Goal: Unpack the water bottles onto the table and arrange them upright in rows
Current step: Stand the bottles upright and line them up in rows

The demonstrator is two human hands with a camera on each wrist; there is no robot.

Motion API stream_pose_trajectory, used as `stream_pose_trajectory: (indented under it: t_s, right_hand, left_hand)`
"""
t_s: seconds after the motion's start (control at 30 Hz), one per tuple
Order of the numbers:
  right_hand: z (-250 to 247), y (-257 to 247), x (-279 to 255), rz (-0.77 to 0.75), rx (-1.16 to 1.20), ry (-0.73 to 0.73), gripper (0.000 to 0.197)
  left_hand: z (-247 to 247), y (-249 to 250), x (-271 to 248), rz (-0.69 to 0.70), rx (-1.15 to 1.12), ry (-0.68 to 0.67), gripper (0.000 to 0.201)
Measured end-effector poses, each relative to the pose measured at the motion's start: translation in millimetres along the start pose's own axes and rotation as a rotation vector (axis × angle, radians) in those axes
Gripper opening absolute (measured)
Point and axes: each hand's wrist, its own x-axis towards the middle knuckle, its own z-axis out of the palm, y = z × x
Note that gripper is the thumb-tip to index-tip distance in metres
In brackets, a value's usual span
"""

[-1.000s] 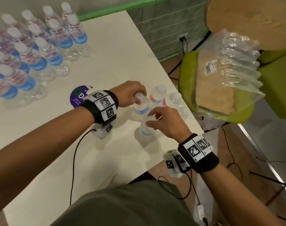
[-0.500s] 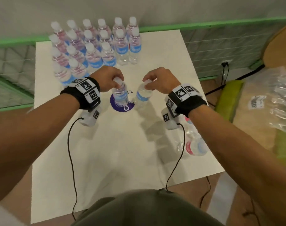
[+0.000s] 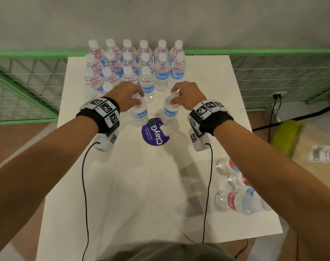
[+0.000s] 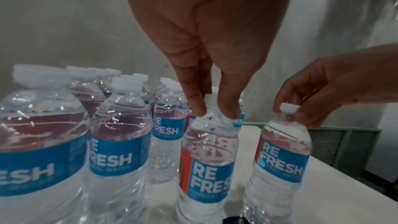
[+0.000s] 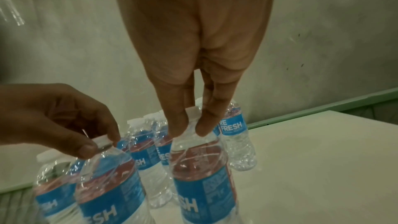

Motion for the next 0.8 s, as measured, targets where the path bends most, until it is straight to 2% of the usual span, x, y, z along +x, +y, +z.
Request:
stream_pose_trajectory:
  t_s: [0.13,0.33,0.8]
  right_hand:
    - [-6.6,-8.5,15.1,-0.021,-0.056,0.005,0.036]
    - [-11.3,-24.2,41.6,-0.039,-0.102,0.024,0.041]
    - [-11.8,-39.7,74.9,-0.061,-0.137,0.034,0.043]
  left_hand:
    - [-4.9,-7.5,7.9,-0.033,-0.009,0.039,0.037]
    - [-16.2,-19.8,17.7,-0.031,0.004,0.075,0.032]
    - [-20.4,-30.3,25.1,-0.017,0.031,0.056,0.035]
